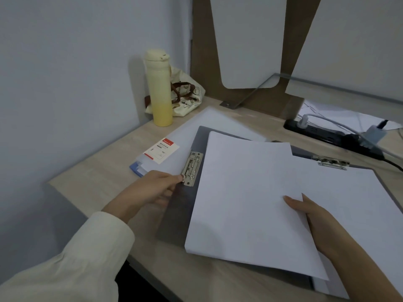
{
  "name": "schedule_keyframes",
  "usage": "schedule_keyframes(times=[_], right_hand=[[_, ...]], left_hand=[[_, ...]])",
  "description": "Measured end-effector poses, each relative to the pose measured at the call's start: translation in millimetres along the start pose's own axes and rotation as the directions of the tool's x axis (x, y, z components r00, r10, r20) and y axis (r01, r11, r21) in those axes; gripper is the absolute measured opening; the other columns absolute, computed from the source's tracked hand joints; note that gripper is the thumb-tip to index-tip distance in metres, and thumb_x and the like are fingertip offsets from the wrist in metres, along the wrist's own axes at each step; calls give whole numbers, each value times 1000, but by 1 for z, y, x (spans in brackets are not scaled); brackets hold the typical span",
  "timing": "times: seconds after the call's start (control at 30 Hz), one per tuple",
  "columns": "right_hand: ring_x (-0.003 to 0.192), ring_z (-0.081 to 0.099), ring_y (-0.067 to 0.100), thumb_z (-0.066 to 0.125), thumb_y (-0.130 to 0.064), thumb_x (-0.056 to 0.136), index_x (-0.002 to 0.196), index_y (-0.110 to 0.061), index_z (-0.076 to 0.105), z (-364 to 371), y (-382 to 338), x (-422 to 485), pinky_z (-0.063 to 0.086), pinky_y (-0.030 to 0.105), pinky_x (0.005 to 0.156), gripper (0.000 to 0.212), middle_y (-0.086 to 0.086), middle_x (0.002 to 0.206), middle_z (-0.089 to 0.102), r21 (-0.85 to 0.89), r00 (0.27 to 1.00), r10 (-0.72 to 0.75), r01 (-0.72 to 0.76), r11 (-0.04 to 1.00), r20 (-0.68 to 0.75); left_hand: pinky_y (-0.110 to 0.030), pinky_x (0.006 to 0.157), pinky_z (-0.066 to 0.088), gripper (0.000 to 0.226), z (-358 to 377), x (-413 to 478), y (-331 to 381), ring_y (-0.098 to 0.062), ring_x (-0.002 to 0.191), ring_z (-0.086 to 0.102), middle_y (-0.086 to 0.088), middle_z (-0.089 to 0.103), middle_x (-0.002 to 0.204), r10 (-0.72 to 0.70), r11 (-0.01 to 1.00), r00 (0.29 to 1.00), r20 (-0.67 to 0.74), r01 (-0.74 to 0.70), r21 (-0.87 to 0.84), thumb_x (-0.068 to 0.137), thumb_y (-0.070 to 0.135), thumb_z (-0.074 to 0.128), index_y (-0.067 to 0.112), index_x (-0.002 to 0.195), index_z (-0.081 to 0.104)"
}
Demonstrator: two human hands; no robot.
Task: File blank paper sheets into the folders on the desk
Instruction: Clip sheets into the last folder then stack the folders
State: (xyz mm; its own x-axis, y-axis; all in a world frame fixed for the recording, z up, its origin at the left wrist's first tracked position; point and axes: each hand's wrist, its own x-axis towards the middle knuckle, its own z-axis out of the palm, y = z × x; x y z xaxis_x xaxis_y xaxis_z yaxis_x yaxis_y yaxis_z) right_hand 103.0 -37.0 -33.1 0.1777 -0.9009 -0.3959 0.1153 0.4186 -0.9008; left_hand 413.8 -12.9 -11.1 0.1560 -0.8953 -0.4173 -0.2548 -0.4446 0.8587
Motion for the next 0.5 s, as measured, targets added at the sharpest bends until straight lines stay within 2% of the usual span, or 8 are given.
schedule_keyframes(times=[0.1, 0.23, 0.3, 0.37, 0.43, 0.47, 0.5], right_hand=[[69, 72, 15, 53, -14, 89, 100, -22, 61, 0, 1, 0, 56, 23, 53, 15, -3, 83, 76, 9, 1000, -7, 7, 1000, 24], [73, 73, 16, 51, -14, 91, 106, -21, 61, 1, 3, 1, 58, 25, 58, 19, -2, 88, 76, -27, 999, -29, 30, 999, 30], [75, 73, 16, 51, -15, 91, 109, -21, 61, 0, 3, 1, 58, 25, 59, 21, -2, 91, 76, -47, 999, -32, 34, 998, 31], [76, 73, 16, 52, -15, 91, 110, -21, 60, -1, 3, 1, 57, 24, 58, 22, -1, 93, 75, -48, 999, -28, 30, 998, 27], [78, 73, 17, 52, -15, 90, 114, -20, 59, -2, 4, 1, 58, 26, 62, 25, 1, 98, 74, -57, 999, -30, 31, 998, 23], [79, 72, 17, 52, -15, 90, 115, -20, 59, -1, 4, 1, 58, 28, 65, 26, 1, 100, 73, -63, 999, -32, 33, 997, 16], [79, 72, 17, 52, -15, 90, 115, -20, 59, -2, 5, 2, 57, 29, 67, 26, 1, 100, 73, -69, 999, -34, 34, 997, 6]], left_hand=[[-23, 67, 49, 23, 2, 0, -4, 0, 53, 61, 9, 66, 58, 7, 998, 998, 60, -4, -61, 94, 27, 51, 15, 82, 66], [-20, 66, 48, 24, 5, 3, -9, -14, 73, 59, -8, 64, 80, 35, 999, 999, 37, -33, -39, 93, 27, 54, 9, 84, 67], [-20, 67, 50, 24, 6, 1, -11, -17, 79, 60, -12, 66, 87, 39, 998, 998, 57, -36, -50, 91, 30, 56, 10, 83, 67], [-23, 76, 52, 28, 6, -3, -10, -17, 86, 65, -10, 70, 94, 30, 996, 995, 94, -22, -84, 88, 37, 57, 12, 92, 68], [-34, 92, 49, 41, 6, -2, -6, -21, 94, 67, -15, 69, 94, -6, 997, 997, 82, 12, -73, 86, 48, 54, 13, 105, 65], [-37, 96, 47, 48, 6, -1, -2, -21, 88, 68, -18, 69, 90, -23, 999, 998, 61, 26, -44, 86, 53, 50, 12, 106, 63], [-37, 93, 49, 49, 5, 2, 4, -16, 75, 67, -11, 68, 80, -30, 1000, 998, 51, 30, 10, 86, 59, 45, 17, 101, 65]])
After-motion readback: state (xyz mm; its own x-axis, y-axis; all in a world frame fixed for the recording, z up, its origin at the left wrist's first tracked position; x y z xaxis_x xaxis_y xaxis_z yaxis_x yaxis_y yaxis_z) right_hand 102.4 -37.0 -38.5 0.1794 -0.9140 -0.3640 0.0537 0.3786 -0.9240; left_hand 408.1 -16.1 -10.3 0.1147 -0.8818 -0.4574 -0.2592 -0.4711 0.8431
